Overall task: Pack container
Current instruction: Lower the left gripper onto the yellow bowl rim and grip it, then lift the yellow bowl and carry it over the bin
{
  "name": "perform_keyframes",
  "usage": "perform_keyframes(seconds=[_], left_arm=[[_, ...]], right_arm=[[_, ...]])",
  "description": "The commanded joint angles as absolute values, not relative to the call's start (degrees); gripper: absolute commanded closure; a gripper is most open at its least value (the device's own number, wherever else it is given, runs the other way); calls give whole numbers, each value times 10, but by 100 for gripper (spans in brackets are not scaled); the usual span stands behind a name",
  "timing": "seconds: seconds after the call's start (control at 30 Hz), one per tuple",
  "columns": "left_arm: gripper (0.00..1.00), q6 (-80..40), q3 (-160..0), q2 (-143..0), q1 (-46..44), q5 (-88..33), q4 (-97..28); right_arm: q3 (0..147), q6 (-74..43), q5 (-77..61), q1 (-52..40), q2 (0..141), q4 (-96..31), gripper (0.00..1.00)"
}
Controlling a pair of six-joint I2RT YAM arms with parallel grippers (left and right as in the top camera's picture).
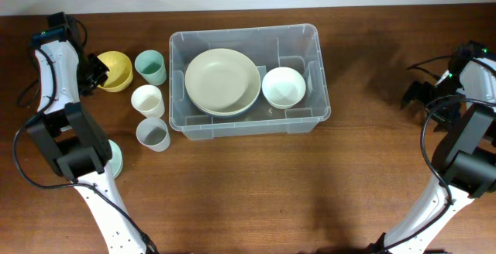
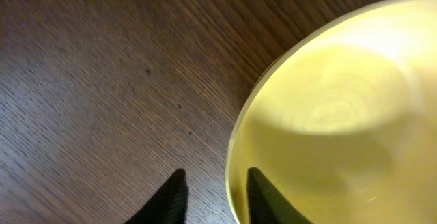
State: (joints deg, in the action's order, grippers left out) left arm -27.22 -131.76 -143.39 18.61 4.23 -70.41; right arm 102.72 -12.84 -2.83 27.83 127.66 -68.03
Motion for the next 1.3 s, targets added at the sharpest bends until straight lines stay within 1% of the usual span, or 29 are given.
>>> perform_keyframes(seconds=[0.0,0.13,0.33,0.4,0.47,0.7,0.83,1.17,1.27], left_arm=[[73,-274,-1313,-1440,187,38,-702],[74,-274,-1313,-1442,187,38,-702],[91,-274,-1313,-1445,187,38,-701],[94,-274,-1313,-1445,187,38,-701],[99,-274,-1313,-1445,188,38,-701],[99,-274,-1316,-1445,197,38,-696],[99,-274,-1337,-1443,218,38,-708],[99,-274,-1473,-1434,312,37,-800],[99,-274,-1522,-1432,331,21,-826]], right_arm=[[1025,-124,-27,282,1267,-680,1],[1025,-124,-27,282,1267,-680,1],[1025,-124,-27,282,1267,-680,1],[1025,-124,-27,282,1267,-680,1],[1025,-124,-27,282,1267,-680,1],[1025,-124,-27,282,1267,-680,1],[1025,-124,-27,282,1267,-680,1],[1025,-124,-28,282,1267,-680,1],[1025,-124,-27,282,1267,-680,1]])
